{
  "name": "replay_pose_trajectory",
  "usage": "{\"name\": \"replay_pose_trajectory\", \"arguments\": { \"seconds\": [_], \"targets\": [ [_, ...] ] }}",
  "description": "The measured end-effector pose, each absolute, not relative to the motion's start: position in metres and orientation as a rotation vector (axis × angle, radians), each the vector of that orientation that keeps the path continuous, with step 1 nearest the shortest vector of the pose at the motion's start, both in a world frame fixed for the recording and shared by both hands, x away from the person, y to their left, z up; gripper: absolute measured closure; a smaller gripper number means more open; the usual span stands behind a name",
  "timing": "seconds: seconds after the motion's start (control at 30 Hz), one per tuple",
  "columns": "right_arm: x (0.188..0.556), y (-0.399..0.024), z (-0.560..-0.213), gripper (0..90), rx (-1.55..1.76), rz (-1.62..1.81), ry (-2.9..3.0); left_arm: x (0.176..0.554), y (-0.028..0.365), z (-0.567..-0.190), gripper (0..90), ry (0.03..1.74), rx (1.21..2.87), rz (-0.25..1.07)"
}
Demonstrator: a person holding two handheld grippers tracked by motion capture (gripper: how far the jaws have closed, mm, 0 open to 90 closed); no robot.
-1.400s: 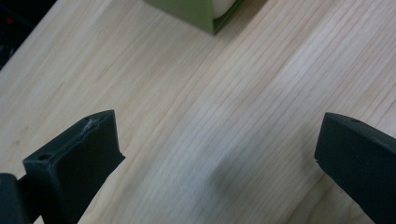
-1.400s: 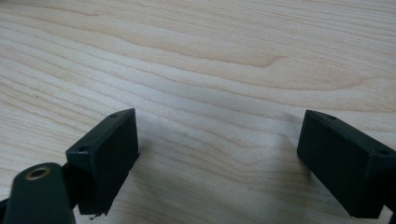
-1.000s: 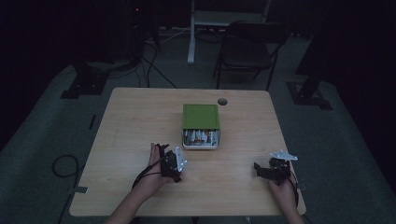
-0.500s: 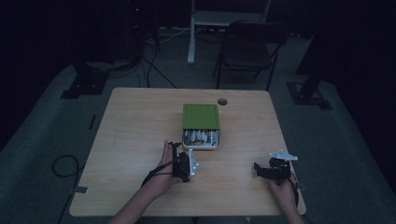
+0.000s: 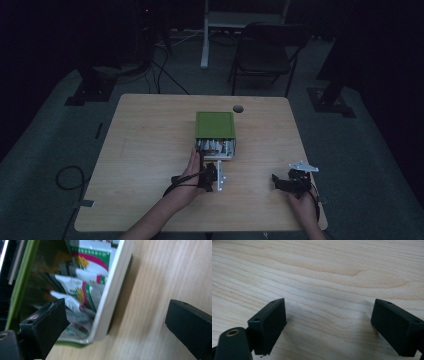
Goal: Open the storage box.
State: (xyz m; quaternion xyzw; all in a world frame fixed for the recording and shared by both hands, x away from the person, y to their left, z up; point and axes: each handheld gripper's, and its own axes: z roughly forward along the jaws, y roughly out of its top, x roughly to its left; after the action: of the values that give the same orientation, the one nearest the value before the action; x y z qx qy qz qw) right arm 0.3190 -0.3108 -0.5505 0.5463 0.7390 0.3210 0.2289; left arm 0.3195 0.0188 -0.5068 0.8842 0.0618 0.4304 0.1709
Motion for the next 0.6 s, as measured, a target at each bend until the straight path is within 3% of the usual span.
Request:
{"name": "replay_pose_trajectory", "arguments": {
  "seconds": [0.17,0.43,0.6],
  "targets": [
    [0.319,-0.311,-0.551,12.3,1.505,0.884,2.034,0.321,0.011,-0.508,7.0,0.098,2.504,1.295],
    [0.319,-0.311,-0.551,12.3,1.505,0.884,2.034,0.324,0.000,-0.512,21.9,-0.022,2.464,1.392],
    [0.319,-0.311,-0.550,12.3,1.505,0.884,2.034,0.325,-0.006,-0.512,28.2,-0.080,2.452,1.382]
  ]
}}
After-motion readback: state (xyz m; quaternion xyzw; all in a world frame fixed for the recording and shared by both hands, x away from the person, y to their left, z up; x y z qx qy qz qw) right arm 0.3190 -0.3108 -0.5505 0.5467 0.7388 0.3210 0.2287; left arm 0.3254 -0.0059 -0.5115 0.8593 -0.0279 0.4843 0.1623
